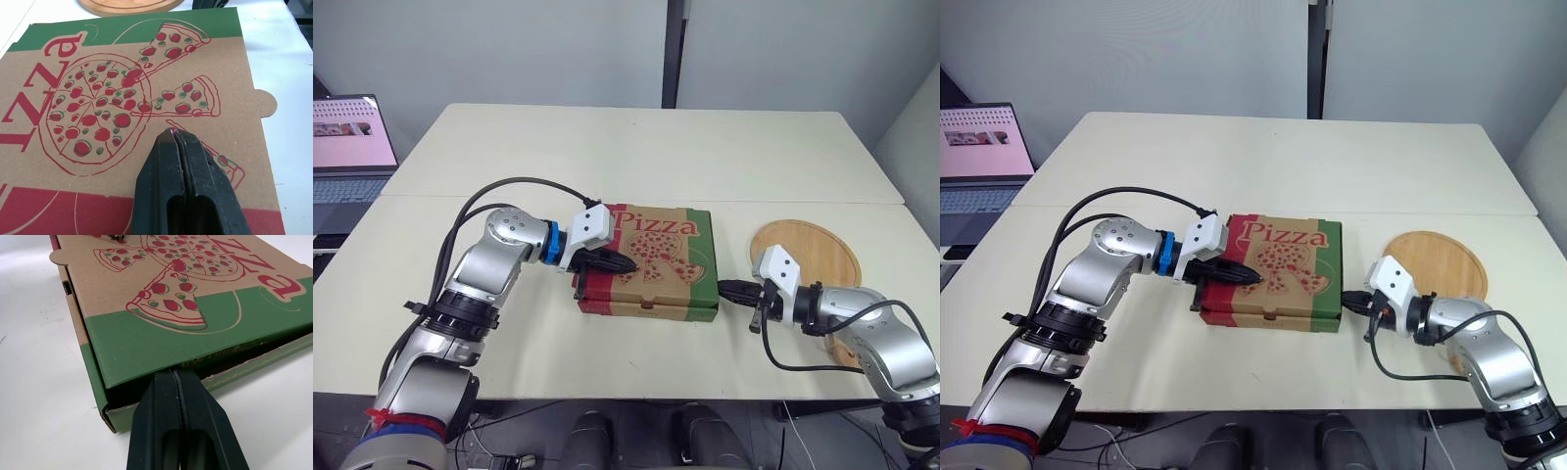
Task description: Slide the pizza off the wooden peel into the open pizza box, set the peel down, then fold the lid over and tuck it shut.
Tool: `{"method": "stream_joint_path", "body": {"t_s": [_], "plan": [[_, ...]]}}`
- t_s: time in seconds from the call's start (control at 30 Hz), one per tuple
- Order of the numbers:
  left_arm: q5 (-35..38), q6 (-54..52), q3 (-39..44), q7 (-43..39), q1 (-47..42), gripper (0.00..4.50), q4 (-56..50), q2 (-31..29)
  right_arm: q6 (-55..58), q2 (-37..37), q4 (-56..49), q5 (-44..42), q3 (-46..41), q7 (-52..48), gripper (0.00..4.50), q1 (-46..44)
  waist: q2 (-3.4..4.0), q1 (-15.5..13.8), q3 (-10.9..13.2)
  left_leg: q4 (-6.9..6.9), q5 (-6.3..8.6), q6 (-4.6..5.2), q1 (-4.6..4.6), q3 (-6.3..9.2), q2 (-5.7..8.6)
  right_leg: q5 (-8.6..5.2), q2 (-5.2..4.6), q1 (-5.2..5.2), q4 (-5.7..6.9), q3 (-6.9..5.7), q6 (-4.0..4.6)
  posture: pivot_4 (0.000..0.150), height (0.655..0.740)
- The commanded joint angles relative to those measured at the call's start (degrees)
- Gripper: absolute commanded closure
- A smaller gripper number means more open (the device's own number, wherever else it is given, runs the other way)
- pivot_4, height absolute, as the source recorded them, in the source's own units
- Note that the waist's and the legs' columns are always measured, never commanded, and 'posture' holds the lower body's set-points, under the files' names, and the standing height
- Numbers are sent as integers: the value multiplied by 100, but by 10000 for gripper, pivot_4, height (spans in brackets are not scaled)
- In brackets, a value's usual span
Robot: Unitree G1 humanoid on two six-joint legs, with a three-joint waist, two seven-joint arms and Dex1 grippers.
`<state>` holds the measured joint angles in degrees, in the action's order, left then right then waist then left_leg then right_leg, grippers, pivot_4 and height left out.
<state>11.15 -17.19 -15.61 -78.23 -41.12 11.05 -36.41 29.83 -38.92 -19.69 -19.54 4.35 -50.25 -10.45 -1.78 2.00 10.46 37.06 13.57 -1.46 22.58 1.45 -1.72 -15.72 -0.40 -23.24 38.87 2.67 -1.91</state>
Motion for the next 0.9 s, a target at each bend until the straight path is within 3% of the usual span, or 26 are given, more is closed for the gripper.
{"method": "stream_joint_path", "body": {"t_s": [0.03, 0.17, 0.33, 0.7, 0.9], "plan": [[-51, -13, 15, -15, -22, 45000, -37, -43, -68, 7, -114, -48, 40, -70, 44670, -118, 0, 1, 0, 0, 0, 0, 0, 0, 0, 0, 0, 0, 0, 0, 0, 1500, 7400], [-42, -34, 32, -24, -17, 45000, -68, -73, -458, -543, 71, 445, -86, -183, 44670, 45, 0, -14, 0, 0, 0, 0, 1, -2, 2, 0, -1, 0, 0, 1, 0, 1500, 7400], [-45, -40, 55, 7, -14, 45000, -68, -86, -489, -878, 128, 297, -510, -255, 44670, -179, 0, -11, 0, 0, 0, 0, 2, -2, 2, 0, -2, 0, -2, 0, 0, 1500, 7400], [82, -131, 168, 23, -42, 45000, -170, -112, 101, -23, -721, -71, 338, -101, 44670, -743, 0, -16, 0, 0, 0, 0, 4, 3, -1, -1, 0, 0, -1, -3, 1, 1500, 7400], [346, -276, 546, -32, 32, 45000, -480, -453, 82, -18, -643, 17, 601, -225, 44670, -696, 0, -9, 1, 0, 0, 0, 9, 3, 0, -1, -2, -6, -2, -4, 1, 1500, 7400]]}}
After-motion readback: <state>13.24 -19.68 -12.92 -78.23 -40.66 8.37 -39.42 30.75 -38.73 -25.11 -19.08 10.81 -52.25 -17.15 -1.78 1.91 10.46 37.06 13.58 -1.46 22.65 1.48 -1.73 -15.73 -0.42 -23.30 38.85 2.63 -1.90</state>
